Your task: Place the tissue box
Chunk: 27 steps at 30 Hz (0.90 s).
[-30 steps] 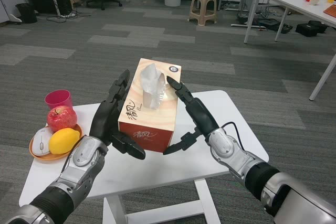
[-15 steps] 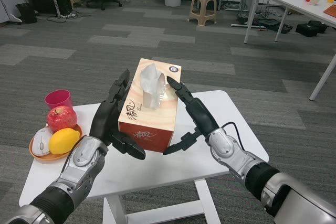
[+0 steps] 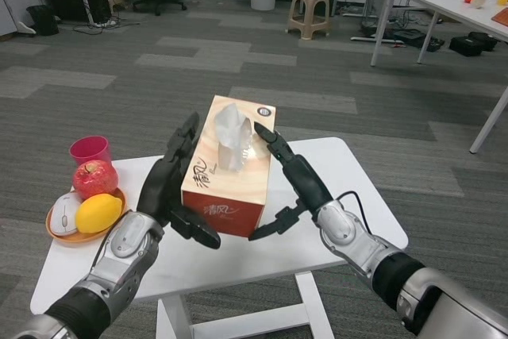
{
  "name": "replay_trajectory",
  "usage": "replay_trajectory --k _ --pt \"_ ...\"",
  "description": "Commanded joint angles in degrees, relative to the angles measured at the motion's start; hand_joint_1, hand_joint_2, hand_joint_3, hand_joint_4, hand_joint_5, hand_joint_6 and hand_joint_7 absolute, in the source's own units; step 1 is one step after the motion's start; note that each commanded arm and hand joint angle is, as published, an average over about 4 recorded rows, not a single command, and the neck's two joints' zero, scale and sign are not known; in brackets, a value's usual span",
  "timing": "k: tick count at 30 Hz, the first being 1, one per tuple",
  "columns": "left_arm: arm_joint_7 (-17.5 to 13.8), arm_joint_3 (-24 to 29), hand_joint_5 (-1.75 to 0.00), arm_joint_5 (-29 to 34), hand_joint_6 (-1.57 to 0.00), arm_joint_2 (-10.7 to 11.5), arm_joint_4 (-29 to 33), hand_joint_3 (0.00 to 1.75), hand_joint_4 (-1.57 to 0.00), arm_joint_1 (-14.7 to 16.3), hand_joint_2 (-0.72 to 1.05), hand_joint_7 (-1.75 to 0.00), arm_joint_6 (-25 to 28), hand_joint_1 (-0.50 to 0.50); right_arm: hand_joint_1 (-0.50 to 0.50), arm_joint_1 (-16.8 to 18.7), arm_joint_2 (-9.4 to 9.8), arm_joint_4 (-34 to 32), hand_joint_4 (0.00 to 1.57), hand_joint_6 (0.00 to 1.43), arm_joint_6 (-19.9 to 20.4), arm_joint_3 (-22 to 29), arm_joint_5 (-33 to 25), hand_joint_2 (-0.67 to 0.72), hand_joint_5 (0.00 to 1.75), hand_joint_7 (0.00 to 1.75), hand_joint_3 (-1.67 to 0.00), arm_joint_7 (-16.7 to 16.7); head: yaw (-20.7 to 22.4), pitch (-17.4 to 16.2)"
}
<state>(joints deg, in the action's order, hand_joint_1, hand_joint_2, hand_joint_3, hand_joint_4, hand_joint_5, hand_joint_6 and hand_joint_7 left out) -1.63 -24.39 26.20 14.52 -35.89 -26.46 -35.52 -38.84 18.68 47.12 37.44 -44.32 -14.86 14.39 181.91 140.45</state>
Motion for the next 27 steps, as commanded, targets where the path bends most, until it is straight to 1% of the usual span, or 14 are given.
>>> replay_trajectory --k 1,3,5,7,9,14,18,27 --pt "-2.2 -2.7 -0.62 -2.0 0.0 -0.5 1.1 0.0 0.0 1.7 -0.37 0.0 -0.3 0.5 -0.46 -0.9 -0.97 -1.0 0.0 0.0 1.1 0.2 -0.1 -0.54 0.0 0.14 -0.71 0.5 0.2 -0.2" --pt "-2.2 -2.6 -0.62 -2.0 0.0 -0.3 1.1 0.0 0.0 2.2 -0.37 0.0 -0.2 0.5 -0.46 -0.6 -0.84 -0.9 0.0 0.0 1.1 0.0 -0.1 -0.54 0.0 0.14 -0.71 0.5 0.3 -0.4" --pt "-2.2 -2.7 -0.62 -2.0 0.0 -0.1 1.1 0.04 0.0 2.6 -0.37 0.0 -0.2 0.5 -0.46 -0.2 -0.65 -0.6 0.0 0.0 1.1 -0.2 -0.1 -0.54 0.0 0.14 -0.71 0.4 0.3 -0.5" --pt "-2.2 -2.9 -0.62 -2.0 0.0 0.1 1.0 0.04 0.0 2.9 -0.37 0.0 -0.2 0.5 -0.46 0.0 -0.49 -0.3 0.0 0.0 1.1 -0.4 -0.1 -0.54 0.0 0.14 -0.71 0.3 0.2 -0.7" --pt "-2.2 -3.0 -0.62 -2.0 0.0 0.1 1.0 0.0 0.0 3.0 -0.37 0.0 -0.2 0.5 -0.46 0.1 -0.4 0.0 0.0 0.0 1.1 -0.6 -0.1 -0.54 0.0 0.14 -0.71 0.1 0.2 -0.8" --pt "-2.2 -3.6 -0.62 -2.0 0.0 0.2 0.3 0.0 0.0 3.0 -0.37 0.0 -0.2 0.5 -0.46 0.3 -0.23 1.3 0.0 0.0 1.1 -1.1 0.0 -0.54 0.0 0.14 -0.71 -0.2 0.3 -1.1" --pt "-2.3 -4.3 -0.62 -2.0 0.0 0.4 -0.9 0.0 0.0 3.0 -0.37 0.0 -0.2 0.5 -0.46 0.3 -0.23 2.8 0.0 0.0 1.0 -1.1 2.2 -0.54 0.0 0.14 -0.79 -0.5 0.3 -1.6" --pt "-2.3 -5.8 -0.62 -2.1 0.0 0.4 -5.1 0.0 0.0 2.6 -0.37 0.0 -0.2 0.5 -0.46 0.0 -0.49 8.2 0.0 0.0 0.4 -1.1 2.9 -0.54 0.0 0.14 -0.79 -0.5 0.0 -2.6"
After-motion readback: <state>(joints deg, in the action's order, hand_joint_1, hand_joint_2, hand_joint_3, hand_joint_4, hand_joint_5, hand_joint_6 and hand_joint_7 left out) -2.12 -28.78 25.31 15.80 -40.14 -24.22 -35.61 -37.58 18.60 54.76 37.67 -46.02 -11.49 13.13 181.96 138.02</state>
